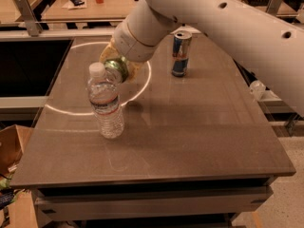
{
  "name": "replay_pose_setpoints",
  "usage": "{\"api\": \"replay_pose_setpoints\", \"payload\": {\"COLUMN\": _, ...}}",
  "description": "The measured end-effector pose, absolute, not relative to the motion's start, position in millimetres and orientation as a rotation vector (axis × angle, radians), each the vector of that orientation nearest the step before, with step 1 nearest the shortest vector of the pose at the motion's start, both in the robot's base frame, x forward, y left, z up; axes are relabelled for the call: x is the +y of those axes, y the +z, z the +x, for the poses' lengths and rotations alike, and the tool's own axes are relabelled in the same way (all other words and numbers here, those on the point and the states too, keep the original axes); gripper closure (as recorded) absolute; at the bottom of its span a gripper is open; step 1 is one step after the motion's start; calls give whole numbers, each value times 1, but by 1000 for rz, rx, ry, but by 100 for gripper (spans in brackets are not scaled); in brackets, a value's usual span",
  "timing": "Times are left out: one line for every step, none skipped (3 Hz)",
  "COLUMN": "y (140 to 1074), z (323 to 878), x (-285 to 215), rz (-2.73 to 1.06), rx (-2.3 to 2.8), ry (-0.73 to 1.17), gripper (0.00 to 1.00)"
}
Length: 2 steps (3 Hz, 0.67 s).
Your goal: Knock green can over
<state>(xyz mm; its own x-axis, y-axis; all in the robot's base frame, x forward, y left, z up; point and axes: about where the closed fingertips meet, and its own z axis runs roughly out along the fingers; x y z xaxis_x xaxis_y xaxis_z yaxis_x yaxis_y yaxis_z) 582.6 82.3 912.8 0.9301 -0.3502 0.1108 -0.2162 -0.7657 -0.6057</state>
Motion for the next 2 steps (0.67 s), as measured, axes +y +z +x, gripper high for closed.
{"api": "replay_pose_setpoints", "payload": {"y": 890, "z": 575, "x": 88, "rz": -2537, "rx": 390, "ry": -268, "gripper": 100}}
{"api": "replay_pose_setpoints", "payload": {"y": 873, "z": 572, "x": 90, "rz": -2592, "rx": 396, "ry": -228, "gripper": 100}}
